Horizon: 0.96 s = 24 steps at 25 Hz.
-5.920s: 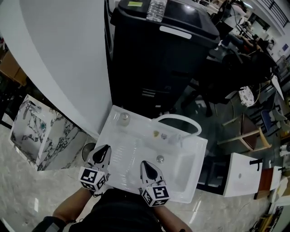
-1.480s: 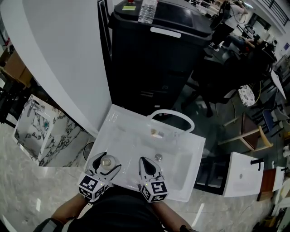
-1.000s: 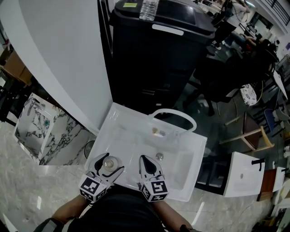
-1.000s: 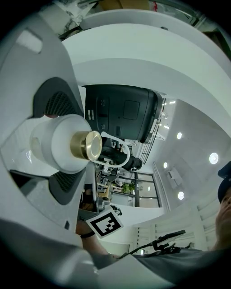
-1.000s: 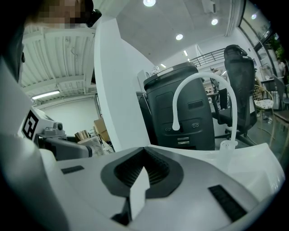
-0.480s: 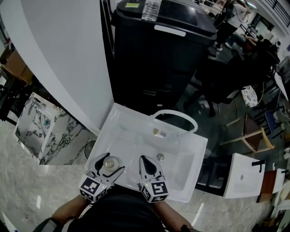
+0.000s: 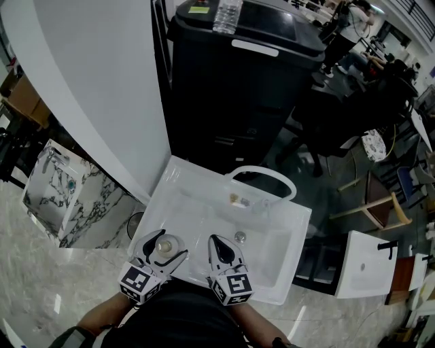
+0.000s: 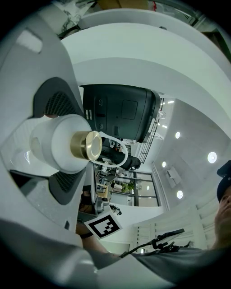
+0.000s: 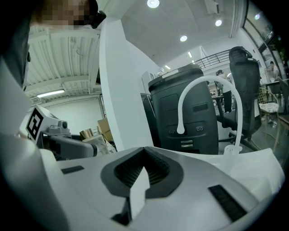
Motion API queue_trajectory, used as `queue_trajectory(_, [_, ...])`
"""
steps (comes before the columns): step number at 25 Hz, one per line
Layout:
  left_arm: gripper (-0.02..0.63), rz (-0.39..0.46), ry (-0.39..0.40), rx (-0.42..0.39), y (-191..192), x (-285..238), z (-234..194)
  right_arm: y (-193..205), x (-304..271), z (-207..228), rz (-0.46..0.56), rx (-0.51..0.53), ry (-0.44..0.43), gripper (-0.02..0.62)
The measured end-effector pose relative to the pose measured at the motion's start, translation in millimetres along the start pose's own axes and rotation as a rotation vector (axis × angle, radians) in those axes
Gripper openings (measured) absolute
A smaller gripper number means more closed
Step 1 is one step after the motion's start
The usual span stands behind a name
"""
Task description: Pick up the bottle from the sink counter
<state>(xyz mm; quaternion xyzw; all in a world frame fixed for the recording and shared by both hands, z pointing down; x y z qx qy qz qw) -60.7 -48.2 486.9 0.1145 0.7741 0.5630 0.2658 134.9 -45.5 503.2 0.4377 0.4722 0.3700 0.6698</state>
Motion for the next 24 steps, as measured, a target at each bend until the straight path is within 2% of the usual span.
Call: queue_trajectory(24, [0.342,0.002,-0.024,-0.001,-2.8,-1.4,-11.7,3.3,-3.8,1.8,-0.014,-0.004,0.002,0.005])
Point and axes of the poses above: the fingertips, and each gripper's own axes: x backward along the fingers, z to its right, y out of its underside, the point moved 8 cm from there along x, backward along the fingers, and after that the axes turned 11 degrees about y, right-handed, at the moved point
